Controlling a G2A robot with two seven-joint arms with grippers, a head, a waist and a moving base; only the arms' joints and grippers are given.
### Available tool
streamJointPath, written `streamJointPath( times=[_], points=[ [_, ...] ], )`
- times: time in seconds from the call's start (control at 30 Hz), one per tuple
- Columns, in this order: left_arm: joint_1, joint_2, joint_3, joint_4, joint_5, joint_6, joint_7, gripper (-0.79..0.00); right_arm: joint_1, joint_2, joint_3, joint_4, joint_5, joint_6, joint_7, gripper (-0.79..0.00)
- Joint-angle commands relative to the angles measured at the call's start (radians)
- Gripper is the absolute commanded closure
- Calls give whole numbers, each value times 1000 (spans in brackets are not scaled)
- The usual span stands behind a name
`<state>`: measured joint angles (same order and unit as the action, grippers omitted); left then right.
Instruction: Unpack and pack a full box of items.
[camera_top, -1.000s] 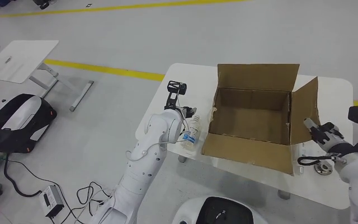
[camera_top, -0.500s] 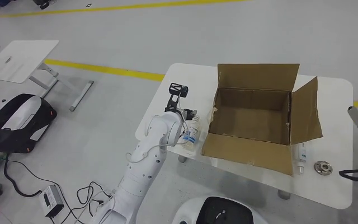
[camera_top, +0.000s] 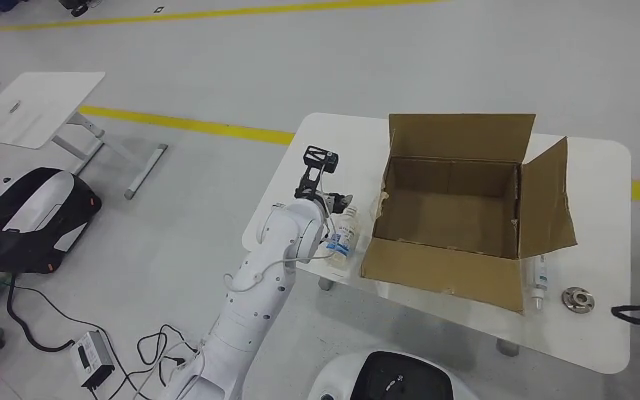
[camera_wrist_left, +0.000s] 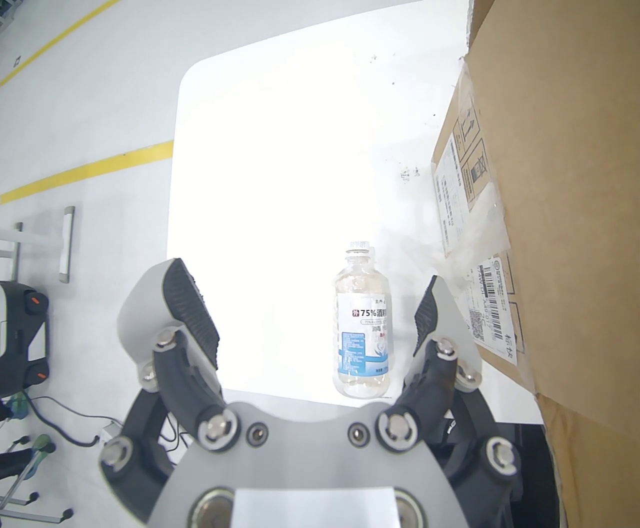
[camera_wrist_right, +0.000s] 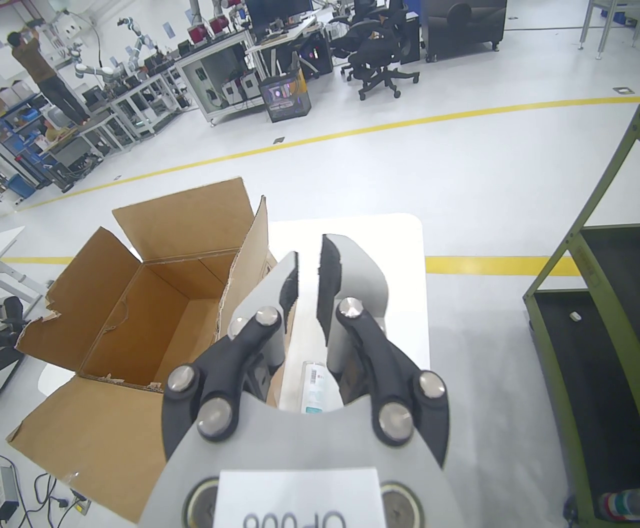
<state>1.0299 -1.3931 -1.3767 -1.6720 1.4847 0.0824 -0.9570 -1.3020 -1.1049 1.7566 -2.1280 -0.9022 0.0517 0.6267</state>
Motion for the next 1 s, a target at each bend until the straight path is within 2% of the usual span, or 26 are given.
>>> streamJointPath(
  times=[0.0,0.07,0.13,0.27,0.5,0.6,0.77,0.97],
  points=[
    [0,0,0,0,0,0,0,-785,-17,0,-3,13,-38,-6,-39,0],
    [2,0,1,0,6,-3,9,-785,-29,-3,-9,28,-36,-1,-95,0],
    [18,4,18,22,49,-54,36,-785,-46,-1,-9,59,-106,-28,-158,0],
    [-3,9,34,82,82,-142,-17,-785,-75,-3,-9,110,-138,-44,-249,0],
    [-82,1,38,213,-27,-145,-210,-785,-82,-3,7,144,-163,-46,-260,0],
    [-116,-4,39,257,-113,-155,-278,-785,-73,-3,5,151,-170,-51,-256,0],
    [-172,-7,60,338,-159,-180,-371,-785,-54,-3,-10,153,-177,-67,-258,0],
    [-189,-7,63,362,-146,-153,-376,-785,-34,-4,-31,153,-175,-80,-254,0]
  ],
)
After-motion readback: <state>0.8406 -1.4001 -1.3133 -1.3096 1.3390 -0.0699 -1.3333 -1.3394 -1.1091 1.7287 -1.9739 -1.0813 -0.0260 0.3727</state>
